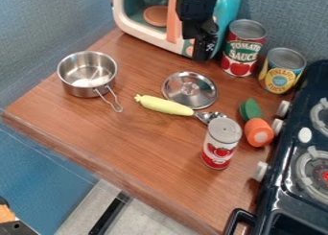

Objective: Move the silver pot to the bottom of the table

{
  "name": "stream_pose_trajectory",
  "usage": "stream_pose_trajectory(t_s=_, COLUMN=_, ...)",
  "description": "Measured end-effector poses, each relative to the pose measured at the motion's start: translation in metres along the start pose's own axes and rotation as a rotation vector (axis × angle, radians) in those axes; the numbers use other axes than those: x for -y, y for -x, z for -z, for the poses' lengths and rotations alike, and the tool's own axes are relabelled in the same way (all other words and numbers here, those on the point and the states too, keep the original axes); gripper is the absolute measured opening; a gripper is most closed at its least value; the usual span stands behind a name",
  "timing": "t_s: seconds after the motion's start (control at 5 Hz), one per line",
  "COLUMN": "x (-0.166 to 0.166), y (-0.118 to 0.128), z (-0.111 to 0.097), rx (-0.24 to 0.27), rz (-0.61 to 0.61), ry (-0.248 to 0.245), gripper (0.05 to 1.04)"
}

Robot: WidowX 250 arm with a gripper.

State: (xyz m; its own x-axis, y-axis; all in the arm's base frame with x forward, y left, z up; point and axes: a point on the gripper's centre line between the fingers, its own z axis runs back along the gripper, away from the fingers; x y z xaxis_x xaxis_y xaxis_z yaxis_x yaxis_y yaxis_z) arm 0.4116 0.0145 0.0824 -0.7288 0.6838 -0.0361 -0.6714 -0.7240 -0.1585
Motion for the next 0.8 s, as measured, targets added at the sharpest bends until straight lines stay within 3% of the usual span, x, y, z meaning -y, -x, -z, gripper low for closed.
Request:
stream_pose_trajectory(t_s=0.2, x=-0.005, y=-0.003, z=0.016, rx=0.029, rz=-0.002, ry=-0.031, gripper=1.000)
stream_pose_trajectory(t_s=0.4, x=-0.007, y=-0.026, z=0.032, rx=0.037, rz=-0.089, ry=-0.071, gripper=1.000)
stream_pose_trajectory(t_s=0.6, x=0.010, y=-0.067, z=0.030, rx=0.017, rz=-0.238, ry=-0.093, gripper=1.001)
stream_pose_trajectory(t_s=0.8, x=0.013, y=-0.103, z=0.021, rx=0.001, rz=-0.339, ry=-0.077, gripper=1.000)
